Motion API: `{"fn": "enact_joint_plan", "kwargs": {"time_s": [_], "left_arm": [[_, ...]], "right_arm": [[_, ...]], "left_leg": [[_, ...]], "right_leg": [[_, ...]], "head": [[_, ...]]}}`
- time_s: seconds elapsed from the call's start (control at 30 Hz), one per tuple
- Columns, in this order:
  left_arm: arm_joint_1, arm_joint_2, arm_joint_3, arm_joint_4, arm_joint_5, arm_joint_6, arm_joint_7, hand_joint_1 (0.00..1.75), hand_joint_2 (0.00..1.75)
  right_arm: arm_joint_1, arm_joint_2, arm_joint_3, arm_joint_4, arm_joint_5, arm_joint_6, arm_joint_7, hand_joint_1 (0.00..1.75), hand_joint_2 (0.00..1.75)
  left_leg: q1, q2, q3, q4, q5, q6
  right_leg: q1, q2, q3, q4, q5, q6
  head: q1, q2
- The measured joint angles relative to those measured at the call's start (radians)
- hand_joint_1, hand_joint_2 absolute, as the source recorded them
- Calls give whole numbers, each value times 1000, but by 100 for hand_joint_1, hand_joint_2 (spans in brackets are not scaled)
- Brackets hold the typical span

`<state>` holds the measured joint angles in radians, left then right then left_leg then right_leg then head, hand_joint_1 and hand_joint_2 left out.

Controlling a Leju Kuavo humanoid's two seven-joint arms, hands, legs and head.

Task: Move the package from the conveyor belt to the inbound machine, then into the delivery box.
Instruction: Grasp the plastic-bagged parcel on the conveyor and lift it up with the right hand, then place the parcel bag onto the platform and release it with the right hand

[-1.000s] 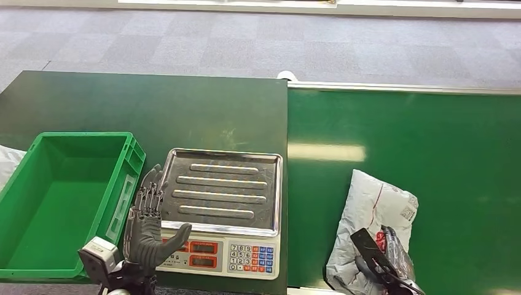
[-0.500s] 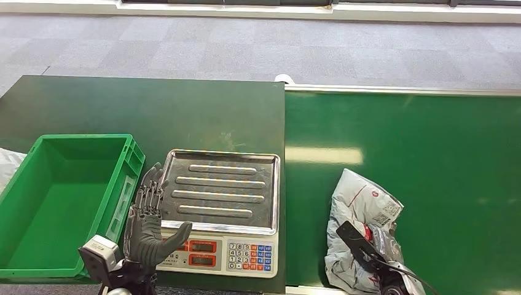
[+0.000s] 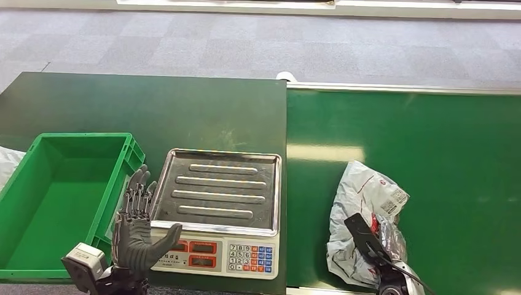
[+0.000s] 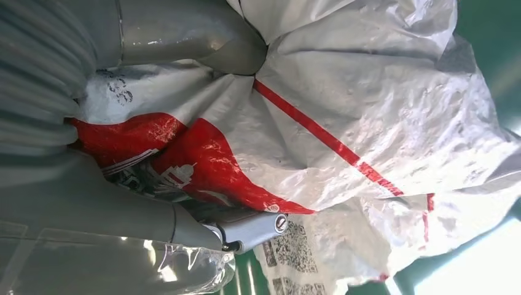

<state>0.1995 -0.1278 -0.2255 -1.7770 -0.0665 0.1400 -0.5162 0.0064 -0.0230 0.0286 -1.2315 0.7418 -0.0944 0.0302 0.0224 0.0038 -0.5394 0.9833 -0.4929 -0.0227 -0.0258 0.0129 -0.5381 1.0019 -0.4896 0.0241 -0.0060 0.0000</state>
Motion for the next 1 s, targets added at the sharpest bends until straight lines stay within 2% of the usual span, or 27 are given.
{"fn": "enact_joint_plan", "kwargs": {"time_s": [0.17,0.37,0.5,0.67,0.77,0.87,1.0], "left_arm": [[3,-5,1,3,-3,-2,-18,0,175],[-4,-7,0,15,4,-1,-35,0,175],[-31,-6,-7,34,12,1,-49,0,175],[-78,-7,-19,65,22,1,-55,0,175],[-110,-7,-25,87,30,-1,-56,0,175],[-158,-7,-37,109,43,-5,-53,0,175],[-204,-6,-48,132,63,-10,-43,0,175]], "right_arm": [[18,13,-60,-153,-68,-124,-92,175,175],[24,15,-86,-271,-93,-167,-156,175,175],[-25,19,-85,-322,-91,-188,-178,175,175],[-139,27,-63,-333,-69,-163,-154,175,175],[-244,34,-29,-304,-42,-95,-136,175,175],[-419,40,34,-184,-9,15,-104,175,175],[-621,65,111,37,-2,91,-84,175,175]], "left_leg": [[0,0,-3,0,0,0],[0,0,-3,0,0,0],[0,1,-3,0,0,0],[0,0,-3,0,2,0],[0,3,-6,0,3,0],[0,5,-6,0,5,0],[0,0,-8,0,9,0]], "right_leg": [[0,0,-3,0,0,0],[0,0,-3,0,0,0],[0,0,-3,0,0,0],[0,-1,-2,0,2,0],[0,1,-4,1,3,0],[0,3,-6,2,6,-1],[0,-1,-7,2,6,0]], "head": [[0,0],[0,0],[0,0],[0,0],[0,0],[0,0],[0,0]]}}
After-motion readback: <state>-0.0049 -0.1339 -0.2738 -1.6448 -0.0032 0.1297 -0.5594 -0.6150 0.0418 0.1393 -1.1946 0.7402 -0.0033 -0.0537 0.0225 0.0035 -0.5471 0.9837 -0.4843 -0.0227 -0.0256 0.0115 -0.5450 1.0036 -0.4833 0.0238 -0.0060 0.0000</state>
